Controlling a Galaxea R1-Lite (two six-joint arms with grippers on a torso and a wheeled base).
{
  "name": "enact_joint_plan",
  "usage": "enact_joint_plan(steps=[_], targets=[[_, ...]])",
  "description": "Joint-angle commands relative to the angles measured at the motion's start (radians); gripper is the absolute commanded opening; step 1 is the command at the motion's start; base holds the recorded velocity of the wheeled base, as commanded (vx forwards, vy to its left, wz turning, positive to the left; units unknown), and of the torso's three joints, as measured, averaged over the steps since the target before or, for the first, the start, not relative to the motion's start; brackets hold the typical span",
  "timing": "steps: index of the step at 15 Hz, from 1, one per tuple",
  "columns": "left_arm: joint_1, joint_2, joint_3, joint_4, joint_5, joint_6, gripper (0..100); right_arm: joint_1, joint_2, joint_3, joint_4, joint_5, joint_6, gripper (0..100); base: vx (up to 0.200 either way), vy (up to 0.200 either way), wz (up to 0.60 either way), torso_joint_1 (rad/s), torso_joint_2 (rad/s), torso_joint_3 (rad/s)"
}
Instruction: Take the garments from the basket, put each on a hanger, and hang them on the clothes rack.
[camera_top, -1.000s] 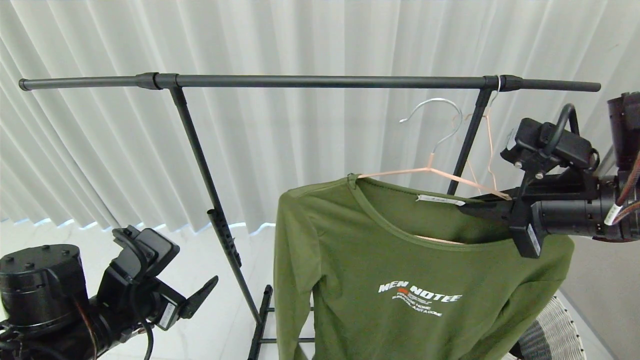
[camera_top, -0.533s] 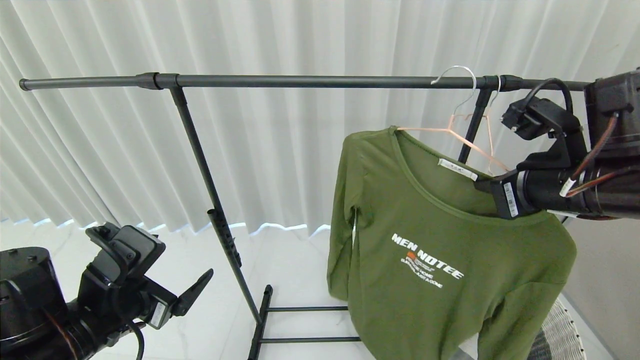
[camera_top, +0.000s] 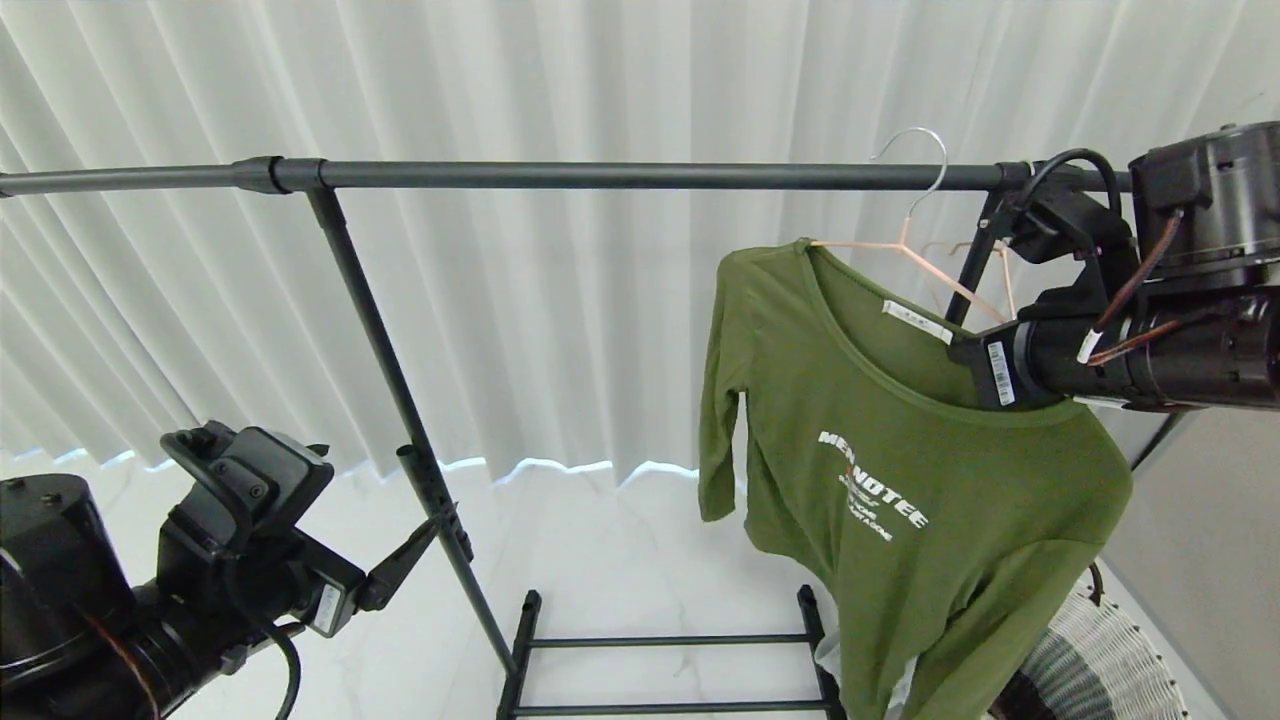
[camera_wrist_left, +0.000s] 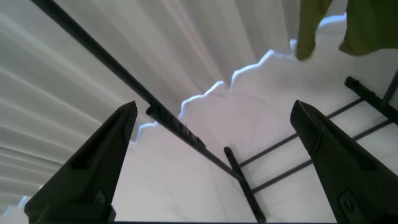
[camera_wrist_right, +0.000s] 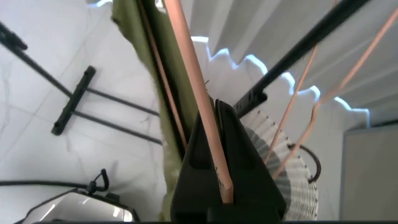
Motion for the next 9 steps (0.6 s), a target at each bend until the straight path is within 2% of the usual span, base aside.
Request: enact_joint_plan(steps=[1,5,9], targets=[[-0.001,0.000,0.000,0.000,0.000,0.000,100,-0.009,0.011,0.000,0.000,0.000,-0.001,0,0.200,0.000,0.00,0.002,0.01,0.002],[-0.003,0.000,0.001,0.000,-0.003,0.005,100,-0.058,0.063,-0.033,-0.010,-0.001,0.001,0,0.200,0.000,0.00,0.005,0.00,0.004],[-0.035,0.002,0.004,0.000,-0.006,-0.003,100,-0.081,0.093,-0.045,-0.010,-0.015,0.002,0,0.000,0.000,0.00,0.000,0.00,0.000]])
